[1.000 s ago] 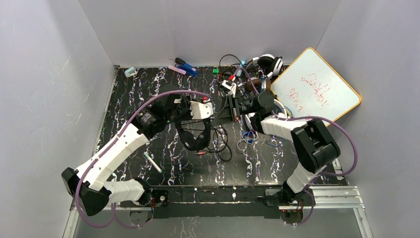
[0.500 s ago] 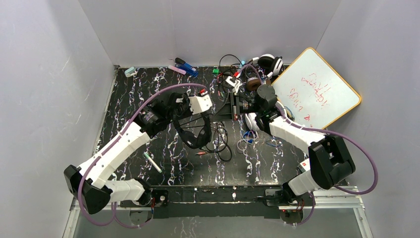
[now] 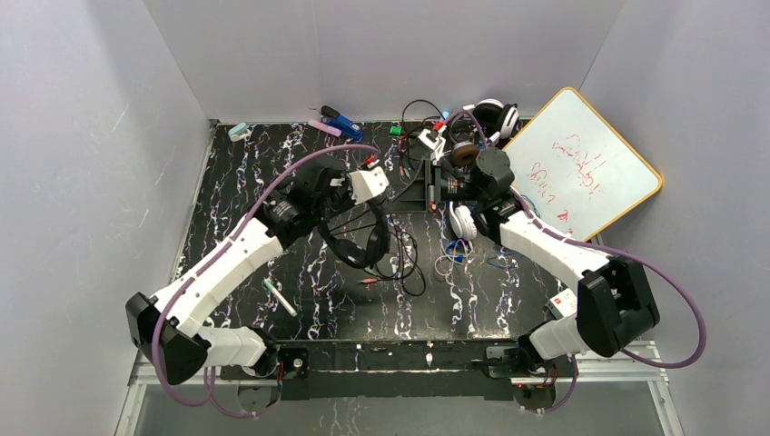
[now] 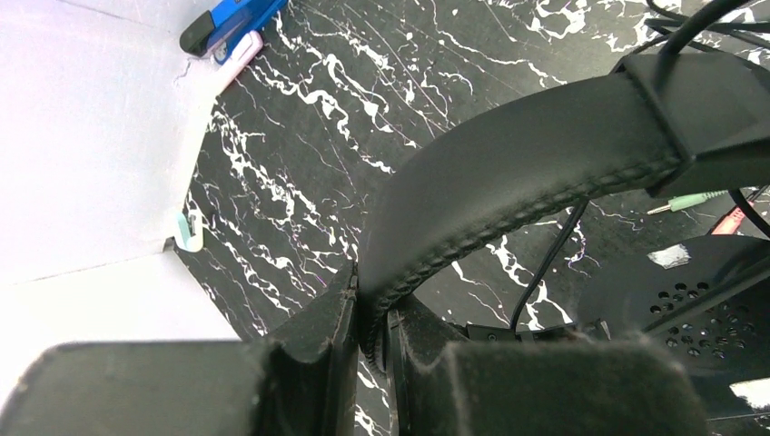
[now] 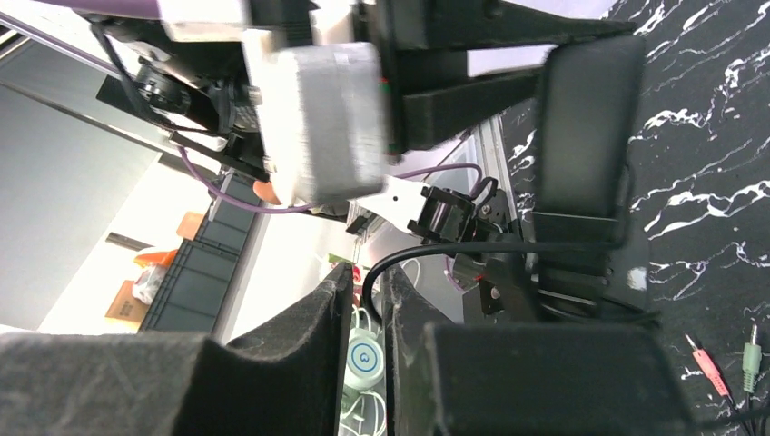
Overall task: Wrap the headphones
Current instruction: Wrap the headphones cable around the headphones.
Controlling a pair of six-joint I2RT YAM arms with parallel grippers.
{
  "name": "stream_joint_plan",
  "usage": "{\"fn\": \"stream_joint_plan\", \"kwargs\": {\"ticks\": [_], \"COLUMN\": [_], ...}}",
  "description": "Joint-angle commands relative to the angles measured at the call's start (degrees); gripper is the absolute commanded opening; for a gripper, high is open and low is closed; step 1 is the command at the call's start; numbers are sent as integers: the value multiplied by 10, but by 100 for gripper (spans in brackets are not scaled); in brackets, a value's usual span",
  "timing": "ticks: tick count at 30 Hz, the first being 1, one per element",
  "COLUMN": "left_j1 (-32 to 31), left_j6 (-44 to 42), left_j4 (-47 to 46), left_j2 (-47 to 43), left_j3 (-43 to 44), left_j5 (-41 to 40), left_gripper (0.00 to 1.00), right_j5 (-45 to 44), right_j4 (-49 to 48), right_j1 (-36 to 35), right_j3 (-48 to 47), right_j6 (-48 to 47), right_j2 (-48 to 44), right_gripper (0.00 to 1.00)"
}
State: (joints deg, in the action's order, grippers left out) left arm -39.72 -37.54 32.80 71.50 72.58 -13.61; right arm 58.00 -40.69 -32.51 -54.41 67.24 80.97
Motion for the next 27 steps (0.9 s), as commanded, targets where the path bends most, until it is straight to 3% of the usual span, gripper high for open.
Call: {"fn": "stream_joint_plan", "kwargs": {"ticks": [1, 7, 15, 22, 27], "left_j1": [-8, -22, -23, -23, -24], "left_j6": [56, 130, 243, 320, 392], "left_j4": [-6, -7, -30, -62, -88], "left_j2": [17, 51, 58, 41, 22], "left_j3": [15, 47, 67, 59, 49], "left_j5": [-55, -119, -129, -109, -121], "left_gripper": [0, 0, 0, 0, 0], "right_j5": [-15, -48, -82, -104, -125], "right_j4": [0, 41, 113, 137, 178], "right_j1": [-16, -32, -36, -38, -52], "right_j3": [-39, -35, -26, -18, -33], "right_j6": [-4, -32, -93, -133, -186], "right_j2": [-28, -29, -39, -46, -45], "right_gripper": [27, 27, 27, 40, 43]}}
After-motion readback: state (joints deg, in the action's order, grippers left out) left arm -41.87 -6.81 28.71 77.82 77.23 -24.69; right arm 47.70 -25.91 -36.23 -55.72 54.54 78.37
